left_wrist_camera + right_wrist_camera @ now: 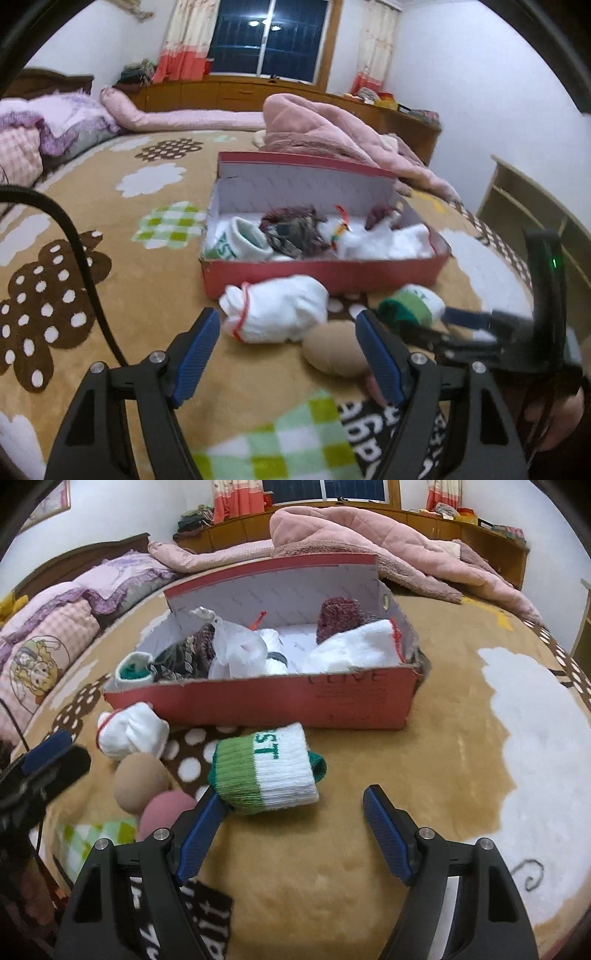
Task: Organize soft objects
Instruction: 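Grasp the white red-trimmed sock with the left tool while the right tool grasps the green FIRST sock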
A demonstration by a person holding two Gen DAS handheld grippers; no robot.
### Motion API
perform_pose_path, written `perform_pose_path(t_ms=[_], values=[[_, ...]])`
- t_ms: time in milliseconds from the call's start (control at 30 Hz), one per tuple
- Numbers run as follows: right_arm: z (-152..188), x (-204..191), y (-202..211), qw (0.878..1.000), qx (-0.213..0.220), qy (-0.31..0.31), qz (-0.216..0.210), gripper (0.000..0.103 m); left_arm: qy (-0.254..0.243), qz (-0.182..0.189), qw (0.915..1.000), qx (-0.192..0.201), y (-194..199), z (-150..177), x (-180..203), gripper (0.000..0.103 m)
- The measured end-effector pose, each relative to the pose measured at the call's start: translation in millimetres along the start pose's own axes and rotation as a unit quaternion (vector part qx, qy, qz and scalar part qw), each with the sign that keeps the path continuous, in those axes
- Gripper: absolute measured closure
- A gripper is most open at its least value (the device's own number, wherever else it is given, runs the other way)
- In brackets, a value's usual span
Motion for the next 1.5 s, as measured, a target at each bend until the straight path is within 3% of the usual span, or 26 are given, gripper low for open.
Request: perform_pose_path(t_ms=[100,200,267,333,433,467,500,533,600,667,900,1033,1167,1300,1500], values=[[-3.3,-4.9,-1.8,1.000,0.011,0.014,0.003,0.028,0.017,0.001,0.9998,-0.013,-11.6,-9.6,-9.5,0.023],[-4.7,-7.5,-8.4,1.000,0.013,0.018,-0.001,0.043,0.039,0.001,0.9987,-0.032,-28.2,-12.5,-17.1,0.023],[-4.8,-7.4,-11.5,1.000,0.014,0.014,-0.010,0.058,0.053,0.001,0.9976,-0.044,-42.0,-14.3,-21.6,0.023],[-4.7,-9.8,-12.5,1.000,0.018,0.018,-0.010,0.064,0.070,0.000,0.9964,-0.049,-54.5,-15.7,-25.2,0.023],[-4.2,-16.6,-10.8,0.999,0.027,0.039,-0.002,0.075,0.092,0.028,0.9921,-0.081,-70.2,-10.8,-29.6,0.024],[-4.0,-17.7,-10.7,0.999,0.029,0.041,-0.003,0.077,0.092,0.029,0.9918,-0.084,-72.6,-8.7,-29.9,0.031],[-3.6,-18.4,-10.7,0.999,0.030,0.045,-0.003,0.078,0.088,0.025,0.9924,-0.082,-73.4,-6.9,-29.9,0.045],[-3.5,-18.9,-10.7,0.998,0.032,0.046,-0.002,0.079,0.079,0.022,0.9935,-0.080,-74.4,-5.1,-28.8,0.054],[-2.7,-18.8,-10.6,0.999,0.035,0.042,-0.002,0.079,0.081,0.040,0.9924,-0.083,-73.6,-4.6,-28.4,0.078],[-1.9,-19.9,-10.3,0.998,0.036,0.042,0.000,0.079,0.091,0.056,0.9908,-0.083,-69.9,-4.4,-29.1,0.083],[-1.4,-16.1,-0.3,0.999,0.044,0.022,0.006,0.079,0.112,0.078,0.9884,-0.067,-54.6,-4.4,-33.4,0.086],[-8.3,-15.3,38.8,0.993,0.115,0.016,0.006,0.079,0.133,0.108,0.9841,-0.046,-33.1,-12.2,-35.5,0.086],[-11.6,-11.9,66.8,0.984,0.176,0.020,0.014,0.078,0.125,0.135,0.9828,0.008,0.3,-23.4,-33.9,0.086],[-13.4,-4.8,60.2,0.986,0.164,0.007,0.025,0.078,0.105,0.133,0.9843,0.050,17.8,-27.8,-28.2,0.086],[-15.8,1.8,52.3,0.988,0.154,-0.001,0.035,0.078,0.076,0.121,0.9877,0.064,20.8,-30.9,-19.0,0.086]])
Point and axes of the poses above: each gripper's, at about its wrist camera, not at the fingertips, and y roughly against the way its jaws point, x to its right, z to its underside, the point moved 1 cm from there along -y, roughly the way its jaws point, and after that the axes turned 7 degrees about y, right-handed, at the moved point
